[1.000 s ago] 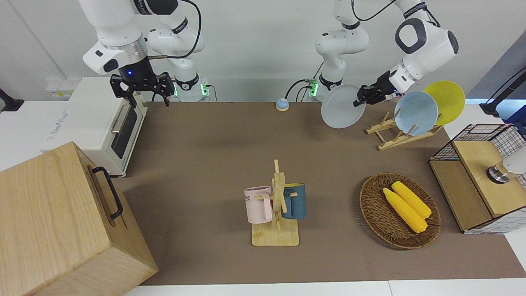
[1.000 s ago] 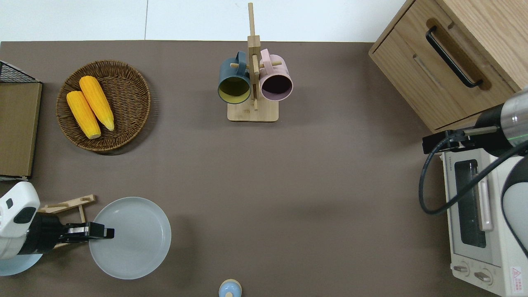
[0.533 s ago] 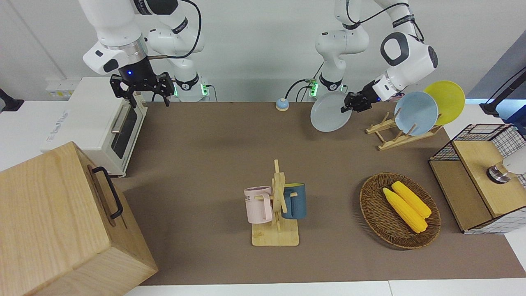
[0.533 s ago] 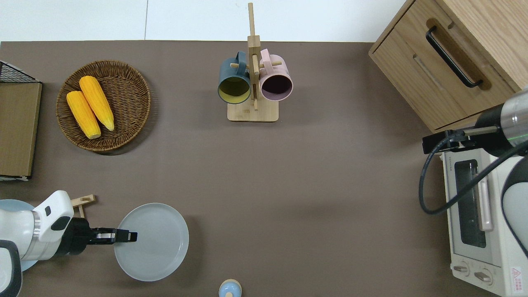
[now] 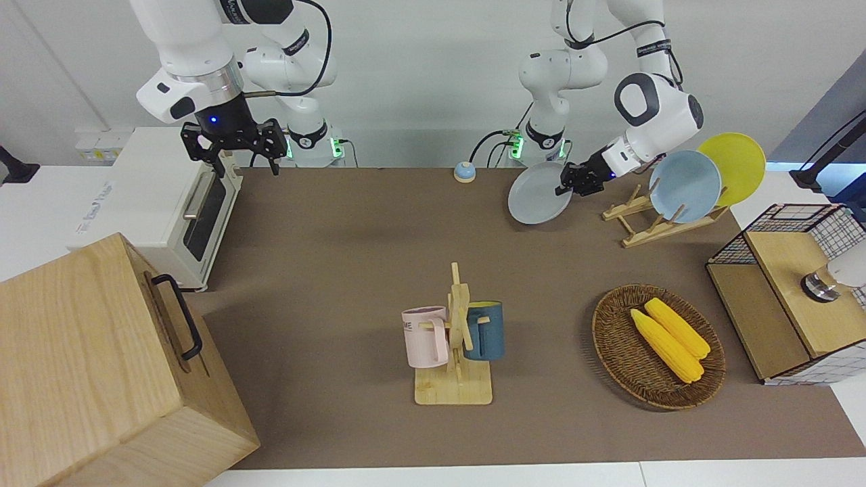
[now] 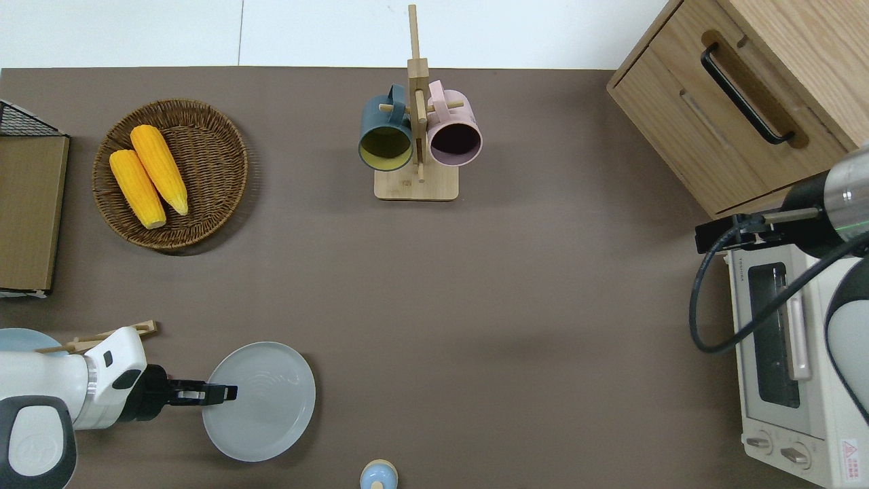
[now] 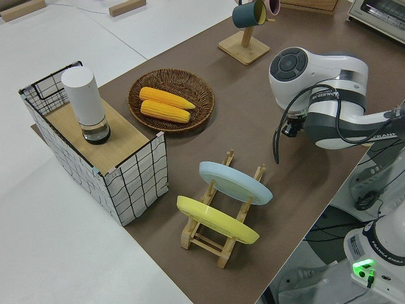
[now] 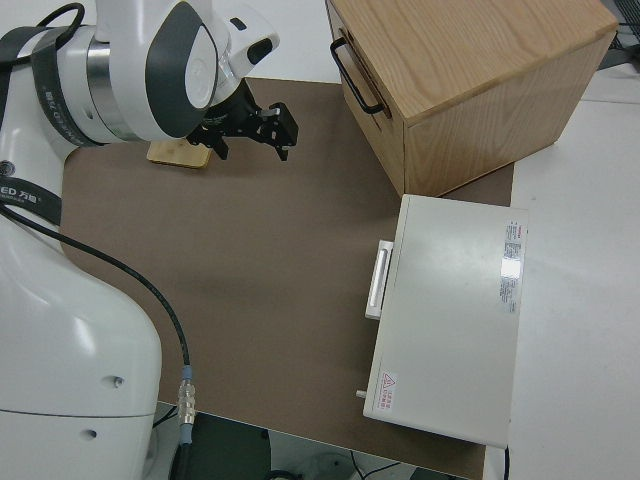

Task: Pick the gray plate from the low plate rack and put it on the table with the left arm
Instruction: 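Carry the gray plate away from the rack and lower it onto the table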

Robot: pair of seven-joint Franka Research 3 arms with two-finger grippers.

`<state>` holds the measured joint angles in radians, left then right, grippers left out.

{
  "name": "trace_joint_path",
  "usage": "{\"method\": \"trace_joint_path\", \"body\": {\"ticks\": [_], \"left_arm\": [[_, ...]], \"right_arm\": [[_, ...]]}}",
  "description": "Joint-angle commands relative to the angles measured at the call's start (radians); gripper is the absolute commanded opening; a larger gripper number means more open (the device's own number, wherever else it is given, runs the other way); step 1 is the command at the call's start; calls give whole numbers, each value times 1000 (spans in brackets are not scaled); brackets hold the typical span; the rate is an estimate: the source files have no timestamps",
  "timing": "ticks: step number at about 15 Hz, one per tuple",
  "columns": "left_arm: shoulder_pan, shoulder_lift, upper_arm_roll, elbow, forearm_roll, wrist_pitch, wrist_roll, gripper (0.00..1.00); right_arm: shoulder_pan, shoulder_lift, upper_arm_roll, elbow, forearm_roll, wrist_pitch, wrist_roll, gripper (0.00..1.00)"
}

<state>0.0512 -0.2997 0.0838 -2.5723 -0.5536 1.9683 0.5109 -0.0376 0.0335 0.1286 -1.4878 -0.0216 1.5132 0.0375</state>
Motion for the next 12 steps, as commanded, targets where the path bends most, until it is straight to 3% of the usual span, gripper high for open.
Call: {"method": "trace_joint_path", "body": {"ticks": [1,5,6,7,8,9,12], "left_arm": [[-14,45,8,-14,-22,69,57,0],[-40,90,8,-14,-58,107,96,0],[-40,90,8,-14,-58,104,104,130],[-40,87,8,-13,-58,103,104,388],[-40,83,8,-12,-57,103,104,577],[-40,79,4,-11,-49,103,103,952],[-40,61,-6,-5,-40,104,103,998]], "right_arm": [[-22,9,20,20,-3,-16,13,983],[-22,9,20,21,-3,-16,13,983],[-22,9,20,21,-3,-16,13,983],[-22,9,20,21,-3,-16,13,983],[-22,9,20,21,-3,-16,13,983],[-22,9,20,21,-3,-16,13,983],[-22,9,20,20,-3,-16,13,983]]}}
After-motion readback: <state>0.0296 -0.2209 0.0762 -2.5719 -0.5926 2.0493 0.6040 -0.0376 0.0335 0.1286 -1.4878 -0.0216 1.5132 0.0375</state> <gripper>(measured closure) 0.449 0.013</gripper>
